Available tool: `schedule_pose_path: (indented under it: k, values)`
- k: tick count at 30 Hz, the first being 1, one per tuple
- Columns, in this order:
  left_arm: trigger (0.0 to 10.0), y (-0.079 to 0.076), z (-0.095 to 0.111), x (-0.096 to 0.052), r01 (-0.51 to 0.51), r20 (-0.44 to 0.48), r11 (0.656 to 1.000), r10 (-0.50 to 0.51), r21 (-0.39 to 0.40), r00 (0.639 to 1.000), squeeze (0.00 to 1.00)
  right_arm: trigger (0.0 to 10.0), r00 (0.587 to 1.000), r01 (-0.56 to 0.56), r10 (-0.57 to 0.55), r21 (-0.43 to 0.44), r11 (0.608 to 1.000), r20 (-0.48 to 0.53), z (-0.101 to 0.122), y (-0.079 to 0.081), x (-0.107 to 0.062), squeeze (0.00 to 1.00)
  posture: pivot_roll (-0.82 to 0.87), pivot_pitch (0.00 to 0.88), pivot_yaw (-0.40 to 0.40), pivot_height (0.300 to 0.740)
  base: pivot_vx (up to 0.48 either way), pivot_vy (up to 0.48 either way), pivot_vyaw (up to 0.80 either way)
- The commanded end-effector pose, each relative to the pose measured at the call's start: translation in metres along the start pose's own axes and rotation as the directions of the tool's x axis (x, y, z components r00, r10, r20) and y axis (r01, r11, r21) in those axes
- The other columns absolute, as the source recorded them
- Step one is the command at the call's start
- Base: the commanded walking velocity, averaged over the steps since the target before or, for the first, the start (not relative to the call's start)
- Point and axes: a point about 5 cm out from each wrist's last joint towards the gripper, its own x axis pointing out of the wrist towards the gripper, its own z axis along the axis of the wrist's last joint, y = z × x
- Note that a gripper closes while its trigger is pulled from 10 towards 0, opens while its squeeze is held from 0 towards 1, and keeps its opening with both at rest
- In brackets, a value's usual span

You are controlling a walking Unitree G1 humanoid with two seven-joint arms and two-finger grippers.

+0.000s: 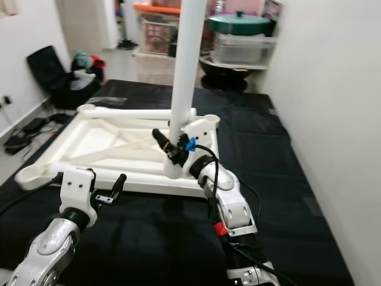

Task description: Building children table

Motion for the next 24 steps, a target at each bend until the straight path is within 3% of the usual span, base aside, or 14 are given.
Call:
schedule_pose_path:
  k: [1, 8, 15, 17, 21, 22, 24]
  values:
    - [10.0, 0.001, 0.0, 0.0, 0.001, 0.003, 1.0, -0.002, 0.021, 1.0, 0.0, 10.0, 1.0, -0.002, 0.001, 0.007, 1.0, 0.021, 0.006, 0.002, 0.003, 0.0, 0.0, 0.0, -0.024, 0.74, 0.337, 0.0, 0.0]
    - [10.0, -0.005, -0.001, 0.002, 0.015, -0.002, 1.0, -0.015, 0.016, 1.0, 0.0, 10.0, 1.0, 0.003, -0.003, 0.005, 1.0, 0.025, 0.013, 0.002, 0.006, 0.0, 0.0, 0.0, -0.021, 0.74, 0.087, 0.0, 0.0]
    - [10.0, -0.01, -0.003, -0.011, 0.053, -0.029, 0.998, -0.055, -0.046, 0.998, 0.0, 10.0, 0.998, -0.056, 0.056, 0.015, 0.998, 0.011, 0.021, 0.002, 0.008, 0.0, -0.01, 0.051, -0.025, 0.74, 0.0, -0.464, 0.0]
    - [10.0, -0.014, -0.003, -0.016, 0.062, -0.028, 0.995, -0.064, -0.079, 0.998, 0.0, 10.0, 0.995, -0.098, 0.098, 0.039, 0.994, -0.007, 0.023, 0.0, 0.005, 0.0, -0.01, 0.067, -0.027, 0.74, 0.0, -0.232, 0.0]
    - [10.0, -0.027, -0.003, -0.03, 0.179, -0.052, 0.977, -0.186, -0.116, 0.981, 0.0, 10.0, 0.953, -0.296, 0.298, 0.048, 0.954, -0.061, 0.025, 0.005, -0.006, 0.0, -0.02, 0.113, -0.036, 0.74, 0.0, 0.0, 0.0]
    - [10.0, -0.027, -0.003, -0.03, 0.179, -0.052, 0.977, -0.186, -0.116, 0.981, 0.0, 10.0, 0.953, -0.296, 0.298, 0.048, 0.954, -0.061, 0.025, 0.005, -0.006, 0.0, -0.02, 0.113, -0.036, 0.74, 0.0, 0.0, 0.0]
    - [10.0, -0.038, 0.003, -0.043, 0.319, -0.036, 0.94, -0.325, -0.119, 0.945, 0.0, 10.0, 0.895, -0.437, 0.441, 0.066, 0.897, -0.061, 0.031, 0.01, -0.016, 0.0, -0.02, 0.14, -0.042, 0.74, 0.0, 0.0, 0.0]
